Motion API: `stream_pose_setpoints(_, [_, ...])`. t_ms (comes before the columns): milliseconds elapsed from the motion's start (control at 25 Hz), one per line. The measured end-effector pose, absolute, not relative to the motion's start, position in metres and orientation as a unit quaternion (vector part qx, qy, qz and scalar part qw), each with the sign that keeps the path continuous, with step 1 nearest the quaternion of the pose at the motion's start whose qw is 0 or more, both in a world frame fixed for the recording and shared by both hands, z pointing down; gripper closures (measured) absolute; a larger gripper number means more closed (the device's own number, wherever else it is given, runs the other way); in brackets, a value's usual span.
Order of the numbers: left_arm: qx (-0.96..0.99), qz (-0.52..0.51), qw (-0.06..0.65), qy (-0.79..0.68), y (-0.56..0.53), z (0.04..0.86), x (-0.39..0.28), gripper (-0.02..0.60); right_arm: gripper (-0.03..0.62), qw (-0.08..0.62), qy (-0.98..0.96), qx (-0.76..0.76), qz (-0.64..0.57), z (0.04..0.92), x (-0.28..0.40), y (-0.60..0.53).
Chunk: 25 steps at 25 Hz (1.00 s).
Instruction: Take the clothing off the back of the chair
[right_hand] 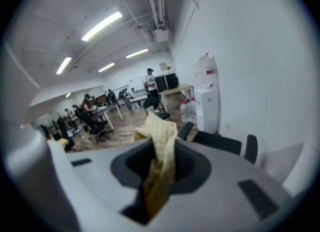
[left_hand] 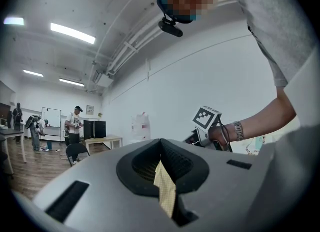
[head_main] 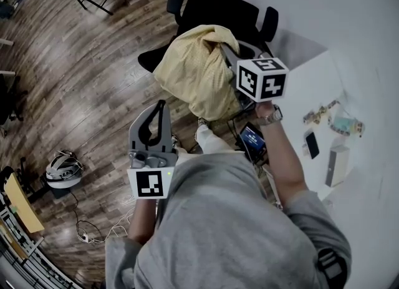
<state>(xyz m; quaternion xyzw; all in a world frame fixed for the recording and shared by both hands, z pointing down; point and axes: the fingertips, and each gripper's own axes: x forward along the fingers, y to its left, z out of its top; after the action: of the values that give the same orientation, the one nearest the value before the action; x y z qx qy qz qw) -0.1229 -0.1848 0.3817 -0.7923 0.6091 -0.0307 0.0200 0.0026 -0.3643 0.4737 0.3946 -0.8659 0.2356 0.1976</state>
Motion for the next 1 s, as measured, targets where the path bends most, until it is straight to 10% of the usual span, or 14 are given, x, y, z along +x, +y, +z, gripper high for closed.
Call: stream_pose_setpoints(1000, [-0.799,-0.020,0.035,0.600,-0.141,0.369,-0.144,0.549,0.503,0.177,-0.865,0.422,0.207,0.446,0.000,-0.325])
